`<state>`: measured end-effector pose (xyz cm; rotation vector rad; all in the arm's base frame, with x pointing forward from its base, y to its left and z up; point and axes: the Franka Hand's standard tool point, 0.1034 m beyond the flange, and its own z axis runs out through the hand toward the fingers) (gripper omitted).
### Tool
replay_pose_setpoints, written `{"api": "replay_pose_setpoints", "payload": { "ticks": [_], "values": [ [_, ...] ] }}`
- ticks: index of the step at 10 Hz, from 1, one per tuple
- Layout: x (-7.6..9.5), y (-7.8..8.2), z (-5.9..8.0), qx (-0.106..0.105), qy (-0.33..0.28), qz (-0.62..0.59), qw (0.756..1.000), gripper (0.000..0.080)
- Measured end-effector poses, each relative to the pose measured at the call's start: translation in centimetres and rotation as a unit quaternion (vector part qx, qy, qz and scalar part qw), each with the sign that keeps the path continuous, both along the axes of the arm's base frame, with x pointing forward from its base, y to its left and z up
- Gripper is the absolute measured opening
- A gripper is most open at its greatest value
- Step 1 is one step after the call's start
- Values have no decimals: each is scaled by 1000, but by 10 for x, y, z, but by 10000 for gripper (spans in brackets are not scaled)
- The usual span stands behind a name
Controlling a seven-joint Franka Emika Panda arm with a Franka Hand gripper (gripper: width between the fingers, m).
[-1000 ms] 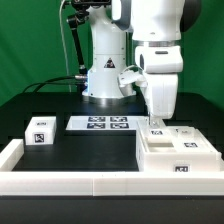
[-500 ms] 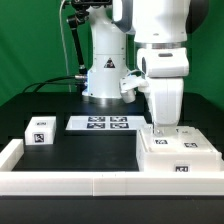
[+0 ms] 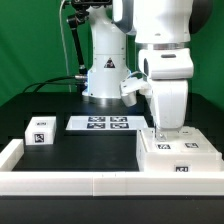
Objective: Assemble cabinet
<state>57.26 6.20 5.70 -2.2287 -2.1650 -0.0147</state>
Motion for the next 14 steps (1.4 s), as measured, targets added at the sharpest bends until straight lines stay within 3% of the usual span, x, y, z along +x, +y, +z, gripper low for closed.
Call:
{"api": "replay_pose_setpoints", "payload": {
  "ticks": [2, 7, 9, 10, 11, 12, 13, 14],
  "values": [
    [8, -1, 0, 1, 2, 8, 1000, 70],
    [6, -5, 4, -4, 8, 15, 1000, 71],
    [5, -10, 13, -10, -7, 22, 1000, 386],
    [3, -13, 18, -10, -22, 20, 1000, 386],
    [-4, -16, 21, -8, -43, 8, 999, 568],
    [-15, -23, 22, -8, -53, -9, 999, 700],
    [-23, -28, 25, -9, -60, -30, 998, 700],
    [-34, -33, 30, -6, -74, -75, 994, 779]
  ]
}}
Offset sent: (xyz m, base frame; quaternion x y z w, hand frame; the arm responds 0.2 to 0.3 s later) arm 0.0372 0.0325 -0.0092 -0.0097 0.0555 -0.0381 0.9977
